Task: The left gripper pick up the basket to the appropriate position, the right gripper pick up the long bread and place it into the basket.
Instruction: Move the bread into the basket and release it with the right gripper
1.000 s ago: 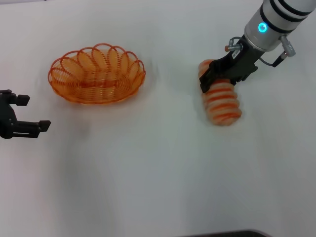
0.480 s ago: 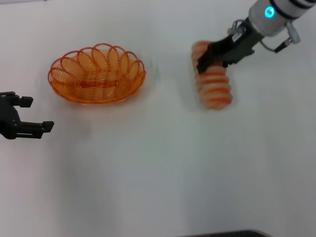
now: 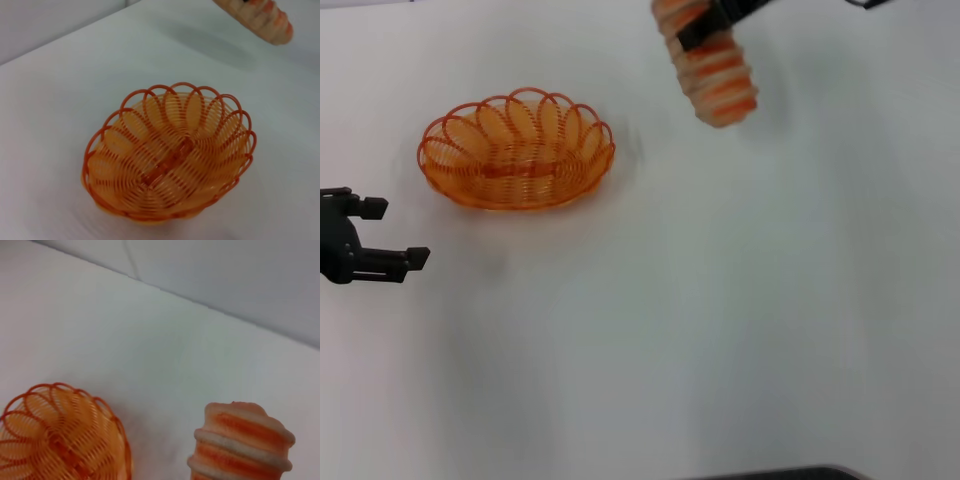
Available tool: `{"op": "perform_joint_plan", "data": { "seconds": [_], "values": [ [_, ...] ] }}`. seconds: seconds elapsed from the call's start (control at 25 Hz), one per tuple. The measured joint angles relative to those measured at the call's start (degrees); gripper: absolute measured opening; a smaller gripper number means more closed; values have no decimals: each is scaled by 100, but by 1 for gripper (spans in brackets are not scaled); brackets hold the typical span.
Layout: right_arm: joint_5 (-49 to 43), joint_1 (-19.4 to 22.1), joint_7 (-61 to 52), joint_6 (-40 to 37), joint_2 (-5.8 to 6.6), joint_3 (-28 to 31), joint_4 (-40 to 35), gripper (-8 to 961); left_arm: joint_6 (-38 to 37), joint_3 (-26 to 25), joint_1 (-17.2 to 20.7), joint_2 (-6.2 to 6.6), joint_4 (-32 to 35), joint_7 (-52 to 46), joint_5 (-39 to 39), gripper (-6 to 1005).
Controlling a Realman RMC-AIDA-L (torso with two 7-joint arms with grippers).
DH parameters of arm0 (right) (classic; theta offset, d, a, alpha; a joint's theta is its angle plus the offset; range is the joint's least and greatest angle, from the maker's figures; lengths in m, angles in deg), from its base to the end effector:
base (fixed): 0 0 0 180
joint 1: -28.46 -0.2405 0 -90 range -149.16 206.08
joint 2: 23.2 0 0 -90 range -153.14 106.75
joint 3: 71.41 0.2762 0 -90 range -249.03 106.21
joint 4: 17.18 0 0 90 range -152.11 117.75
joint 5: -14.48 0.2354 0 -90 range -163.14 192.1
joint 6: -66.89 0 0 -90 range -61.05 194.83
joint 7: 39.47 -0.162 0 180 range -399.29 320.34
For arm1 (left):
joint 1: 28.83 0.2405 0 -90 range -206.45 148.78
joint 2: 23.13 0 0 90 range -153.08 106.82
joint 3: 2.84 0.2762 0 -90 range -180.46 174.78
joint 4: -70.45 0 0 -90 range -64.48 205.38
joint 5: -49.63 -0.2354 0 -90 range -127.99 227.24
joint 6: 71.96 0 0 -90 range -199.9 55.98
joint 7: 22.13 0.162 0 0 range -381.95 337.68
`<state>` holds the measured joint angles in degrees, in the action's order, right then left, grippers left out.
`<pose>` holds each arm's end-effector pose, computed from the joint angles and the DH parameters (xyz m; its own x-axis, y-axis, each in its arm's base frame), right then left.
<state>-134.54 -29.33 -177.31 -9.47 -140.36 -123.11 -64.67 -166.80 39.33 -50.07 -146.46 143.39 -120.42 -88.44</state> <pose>0.1512 0.4969 -0.0110 0.7339 -0.6742 -0.0829 -0.6464 -0.6557 -0.3903 -0.3132 0.3348 0.0389 0.8637 0.4929 0.1055 0.4970 -0.7977 -0.3416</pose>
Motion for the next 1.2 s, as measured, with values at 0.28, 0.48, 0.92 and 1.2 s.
{"op": "perform_joint_plan", "data": {
  "seconds": [0.28,0.48,0.92,1.2],
  "values": [
    [17,-470,1305,-19,-214,-72,-1,524,-57,-10,-3,-18,13,-30,117,870],
    [394,-677,2066,-167,-284,-338,-5,478,-112,-8,-1,-14,5,-28,275,870],
    [1346,-697,2850,152,-325,-2305,-4,380,-148,-107,-6,-7,0,-39,294,870],
    [1352,-700,2992,546,-357,-2769,43,342,-128,-152,-10,-23,-10,-38,345,870]
  ]
}}
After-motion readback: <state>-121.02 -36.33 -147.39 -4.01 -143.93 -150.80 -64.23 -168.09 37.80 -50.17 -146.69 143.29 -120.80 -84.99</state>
